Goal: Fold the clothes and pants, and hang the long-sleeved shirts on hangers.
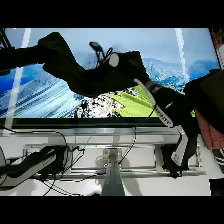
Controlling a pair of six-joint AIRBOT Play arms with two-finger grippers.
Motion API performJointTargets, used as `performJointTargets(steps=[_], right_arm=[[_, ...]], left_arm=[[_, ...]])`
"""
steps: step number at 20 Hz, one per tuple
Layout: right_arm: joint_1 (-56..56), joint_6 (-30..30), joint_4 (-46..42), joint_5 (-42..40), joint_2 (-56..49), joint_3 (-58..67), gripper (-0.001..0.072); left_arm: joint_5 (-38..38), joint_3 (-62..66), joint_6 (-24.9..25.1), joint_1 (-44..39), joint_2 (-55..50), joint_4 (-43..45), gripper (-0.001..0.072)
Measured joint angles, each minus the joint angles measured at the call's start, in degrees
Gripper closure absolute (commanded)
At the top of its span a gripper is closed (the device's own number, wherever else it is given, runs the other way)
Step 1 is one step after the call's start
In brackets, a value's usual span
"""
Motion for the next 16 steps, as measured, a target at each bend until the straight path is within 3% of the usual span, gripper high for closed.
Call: performJointTargets(steps=[2, 5, 10, 11, 12, 13, 16], right_arm=[[-4.3, 0.2, -1.4, 0.0, 2.5, 0.0, 0.0680], [-11.5, 0.5, -2.5, 0.3, 6.2, 0.0, 0.0680], [-22.4, 0.5, -3.1, 3.1, 9.7, 0.0, 0.0680], [-24.3, 0.5, -3.4, 4.0, 10.1, 0.0, 0.0680], [-25.9, 0.5, -3.7, 4.5, 10.2, 0.0, 0.0678], [-27.4, 0.6, -4.1, 5.4, 10.4, 0.0, 0.0644], [-30.8, 0.7, -6.1, 6.5, 10.6, 0.0, 0.0233]], left_arm=[[3.1, 0.0, -0.2, -4.7, -2.8, -2.4, 0.0691], [14.0, 0.0, 0.0, -15.6, -8.9, -9.5, 0.0690], [38.0, 2.6, 7.6, -36.1, -20.0, -24.8, 0.0687], [42.3, 4.2, 8.8, -39.4, -22.3, -26.6, 0.0545], [45.7, 5.7, 9.5, -41.8, -24.2, -28.0, 0.0206], [48.6, 7.2, 10.2, -43.9, -25.9, -29.0, 0.0009], [53.7, 9.7, 11.2, -46.8, -29.0, -30.6, -0.0003]])
